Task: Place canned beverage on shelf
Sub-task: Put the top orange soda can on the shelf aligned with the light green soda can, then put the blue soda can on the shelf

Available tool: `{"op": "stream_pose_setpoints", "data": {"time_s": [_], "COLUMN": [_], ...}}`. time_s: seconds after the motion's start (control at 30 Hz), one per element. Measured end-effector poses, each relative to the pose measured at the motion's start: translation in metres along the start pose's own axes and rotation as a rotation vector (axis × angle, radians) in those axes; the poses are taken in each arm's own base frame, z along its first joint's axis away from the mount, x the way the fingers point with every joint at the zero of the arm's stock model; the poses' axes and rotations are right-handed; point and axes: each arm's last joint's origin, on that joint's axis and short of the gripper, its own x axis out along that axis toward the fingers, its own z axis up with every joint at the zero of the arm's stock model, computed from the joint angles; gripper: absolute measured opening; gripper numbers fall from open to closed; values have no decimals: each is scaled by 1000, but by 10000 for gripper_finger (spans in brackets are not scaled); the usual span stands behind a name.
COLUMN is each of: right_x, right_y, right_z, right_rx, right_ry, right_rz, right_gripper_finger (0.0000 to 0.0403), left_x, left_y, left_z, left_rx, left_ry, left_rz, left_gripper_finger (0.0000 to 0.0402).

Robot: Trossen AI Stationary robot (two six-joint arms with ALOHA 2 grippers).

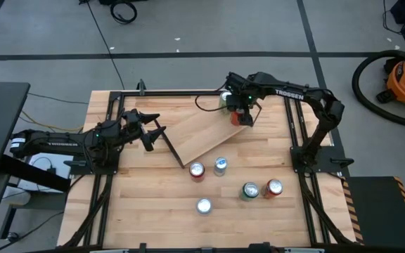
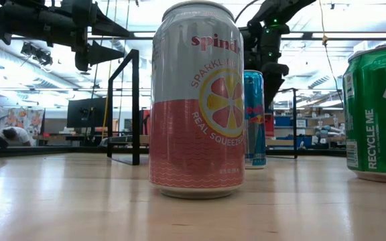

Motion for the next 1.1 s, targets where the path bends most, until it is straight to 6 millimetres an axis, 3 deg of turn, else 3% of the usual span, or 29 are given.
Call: {"op": "stream_pose_setpoints", "data": {"time_s": [0.23,0.6,0.77,1.1], "right_x": [-17,-67,-74,-80], "right_y": [3,19,43,116], "right_z": [5,23,30,56], "right_rx": [-6,-7,-44,-169], "right_ry": [26,-1,5,-125], "right_rz": [-26,-103,-72,20], "right_gripper_finger": [393,397,396,395], "left_x": [0,0,0,0], "left_y": [0,0,0,0], "left_z": [0,0,0,0], "left_rx": [0,0,0,-5], "left_ry": [0,0,0,0], "left_rz": [0,-1,-1,-1], "left_gripper_finger": [357,357,357,357]}}
